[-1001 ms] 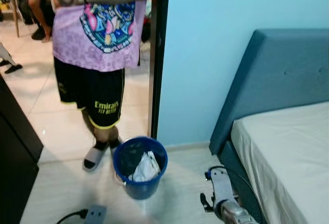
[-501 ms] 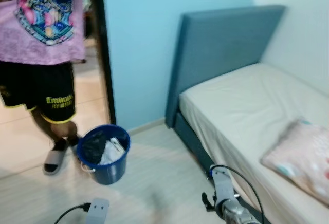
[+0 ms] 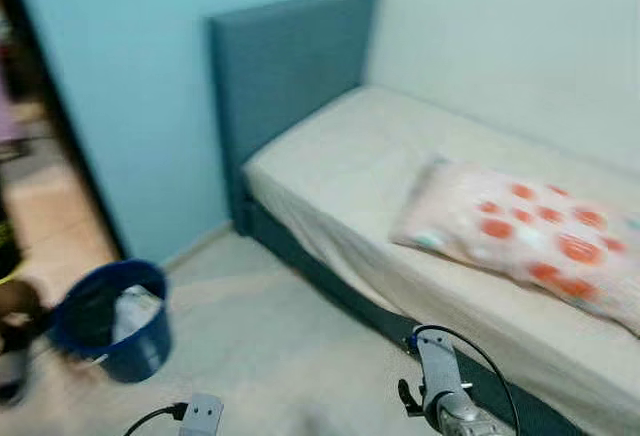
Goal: Clean up the room
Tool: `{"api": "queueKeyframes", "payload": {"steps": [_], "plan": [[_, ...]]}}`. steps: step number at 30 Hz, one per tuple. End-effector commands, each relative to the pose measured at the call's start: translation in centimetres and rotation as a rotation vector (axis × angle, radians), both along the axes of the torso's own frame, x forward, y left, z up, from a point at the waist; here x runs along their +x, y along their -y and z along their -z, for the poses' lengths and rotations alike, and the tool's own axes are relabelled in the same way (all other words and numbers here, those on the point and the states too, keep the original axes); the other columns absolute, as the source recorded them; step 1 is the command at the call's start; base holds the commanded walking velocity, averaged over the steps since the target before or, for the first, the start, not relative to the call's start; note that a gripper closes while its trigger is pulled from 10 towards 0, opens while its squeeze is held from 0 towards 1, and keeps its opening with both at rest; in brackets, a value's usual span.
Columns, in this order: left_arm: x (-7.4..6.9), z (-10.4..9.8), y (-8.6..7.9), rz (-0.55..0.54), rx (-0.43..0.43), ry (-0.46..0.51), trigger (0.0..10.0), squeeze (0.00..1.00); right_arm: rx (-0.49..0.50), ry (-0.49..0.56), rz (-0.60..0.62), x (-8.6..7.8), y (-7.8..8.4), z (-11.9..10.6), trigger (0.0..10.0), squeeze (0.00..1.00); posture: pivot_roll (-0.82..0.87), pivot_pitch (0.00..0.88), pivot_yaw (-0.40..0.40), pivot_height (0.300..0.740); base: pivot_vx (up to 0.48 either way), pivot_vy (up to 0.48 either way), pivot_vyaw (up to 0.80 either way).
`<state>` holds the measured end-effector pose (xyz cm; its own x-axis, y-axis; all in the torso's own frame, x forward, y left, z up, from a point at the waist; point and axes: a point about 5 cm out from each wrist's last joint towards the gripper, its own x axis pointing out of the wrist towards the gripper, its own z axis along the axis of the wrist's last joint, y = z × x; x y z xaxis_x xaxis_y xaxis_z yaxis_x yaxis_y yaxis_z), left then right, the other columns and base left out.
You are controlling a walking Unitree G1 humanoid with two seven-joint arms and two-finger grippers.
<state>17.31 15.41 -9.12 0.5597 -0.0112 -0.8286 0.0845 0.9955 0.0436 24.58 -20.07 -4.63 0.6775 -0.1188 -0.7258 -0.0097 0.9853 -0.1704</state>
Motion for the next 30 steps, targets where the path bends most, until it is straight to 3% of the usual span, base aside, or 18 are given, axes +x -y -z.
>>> {"api": "queueKeyframes", "payload": {"steps": [1,8,15,18,24,30], "plan": [[-0.8,0.4,0.7,0.013,-0.011,-0.019,10.0,0.00,0.005,-0.002,-0.002,0.1,-0.3,0.0,10.0,0.00,-0.10,0.077,-0.027,0.740,0.000,0.000,-0.72],[-0.6,0.2,1.4,0.018,-0.025,0.002,10.0,0.00,0.003,-0.007,-0.001,-0.1,-0.4,0.1,10.0,0.00,-0.11,0.082,-0.025,0.740,0.000,0.000,-0.72],[0.8,-0.5,-0.1,-0.004,-0.034,0.057,10.0,0.00,-0.002,-0.003,-0.003,-0.1,-0.3,0.1,10.0,0.00,-0.11,0.084,-0.026,0.740,0.000,0.000,-0.72],[1.4,-1.0,-2.1,-0.012,-0.032,0.087,10.0,0.00,-0.001,-0.002,0.000,-0.1,-0.4,0.1,10.0,0.00,-0.10,0.084,-0.024,0.740,0.000,0.000,-0.72],[1.0,-1.1,-4.2,-0.028,-0.019,0.083,10.0,0.00,-0.003,0.005,0.008,0.0,-0.3,0.0,10.0,0.00,-0.11,0.083,-0.022,0.740,0.000,0.000,-0.72],[-0.1,-0.5,-4.3,-0.006,0.003,0.050,10.0,0.00,0.008,0.040,0.018,0.5,-0.3,-0.3,10.0,0.00,-0.10,0.083,-0.025,0.740,0.000,0.000,-0.36]]}}
